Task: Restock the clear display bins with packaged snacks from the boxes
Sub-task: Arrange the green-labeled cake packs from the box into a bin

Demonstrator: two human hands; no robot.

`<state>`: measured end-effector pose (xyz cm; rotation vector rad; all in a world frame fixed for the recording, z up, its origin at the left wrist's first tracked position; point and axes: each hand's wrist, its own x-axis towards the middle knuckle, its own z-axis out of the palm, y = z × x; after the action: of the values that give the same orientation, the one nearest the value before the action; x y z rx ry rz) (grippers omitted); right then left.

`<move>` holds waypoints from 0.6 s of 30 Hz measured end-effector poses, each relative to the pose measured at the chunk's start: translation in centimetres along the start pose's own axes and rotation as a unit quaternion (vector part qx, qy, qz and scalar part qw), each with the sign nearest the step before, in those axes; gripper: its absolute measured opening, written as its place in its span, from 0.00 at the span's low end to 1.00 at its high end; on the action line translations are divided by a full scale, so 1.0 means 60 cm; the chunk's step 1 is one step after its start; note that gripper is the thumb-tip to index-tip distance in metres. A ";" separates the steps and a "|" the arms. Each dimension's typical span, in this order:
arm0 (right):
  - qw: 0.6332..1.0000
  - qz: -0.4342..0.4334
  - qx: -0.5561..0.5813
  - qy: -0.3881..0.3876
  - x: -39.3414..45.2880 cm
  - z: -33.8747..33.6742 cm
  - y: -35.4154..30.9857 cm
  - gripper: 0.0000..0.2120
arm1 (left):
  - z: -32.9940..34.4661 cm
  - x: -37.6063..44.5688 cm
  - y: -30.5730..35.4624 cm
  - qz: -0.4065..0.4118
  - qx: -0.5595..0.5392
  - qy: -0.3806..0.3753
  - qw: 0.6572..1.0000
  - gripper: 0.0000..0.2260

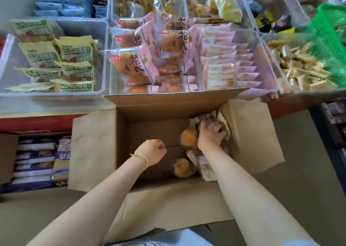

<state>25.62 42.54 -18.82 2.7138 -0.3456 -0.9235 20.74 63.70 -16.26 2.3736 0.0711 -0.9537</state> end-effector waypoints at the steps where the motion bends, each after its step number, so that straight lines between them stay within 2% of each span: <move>1: 0.999 -0.017 -0.042 0.004 -0.001 0.006 -0.001 0.39 | 0.005 0.001 0.001 -0.005 -0.004 -0.001 1.000 0.09; 3: 0.995 -0.040 -0.096 0.008 0.002 0.019 0.005 0.38 | 0.009 0.004 0.003 -0.013 -0.004 0.000 1.000 0.09; 6: 0.991 -0.054 -0.119 0.019 0.008 0.031 0.014 0.37 | 0.012 0.009 0.008 -0.021 -0.007 0.008 1.000 0.08; 9: 0.993 -0.078 -0.087 0.025 0.023 0.025 0.021 0.40 | 0.020 0.013 0.014 -0.025 -0.016 0.006 1.000 0.08; 12: 0.991 -0.108 -0.053 0.060 0.041 0.019 0.033 0.37 | 0.035 0.016 0.021 -0.024 -0.027 -0.005 0.999 0.08; 16: 0.981 -0.158 -0.071 0.091 0.045 0.018 0.030 0.41 | 0.050 0.020 0.032 -0.016 -0.035 -0.027 0.999 0.09; 18: 0.978 -0.161 -0.082 0.103 0.042 0.009 0.025 0.39 | 0.052 0.021 0.035 -0.015 -0.044 -0.027 0.999 0.09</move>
<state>26.99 40.27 -20.17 2.7221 0.2070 -0.6974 20.29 60.10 -17.88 2.2714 0.1261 -1.0081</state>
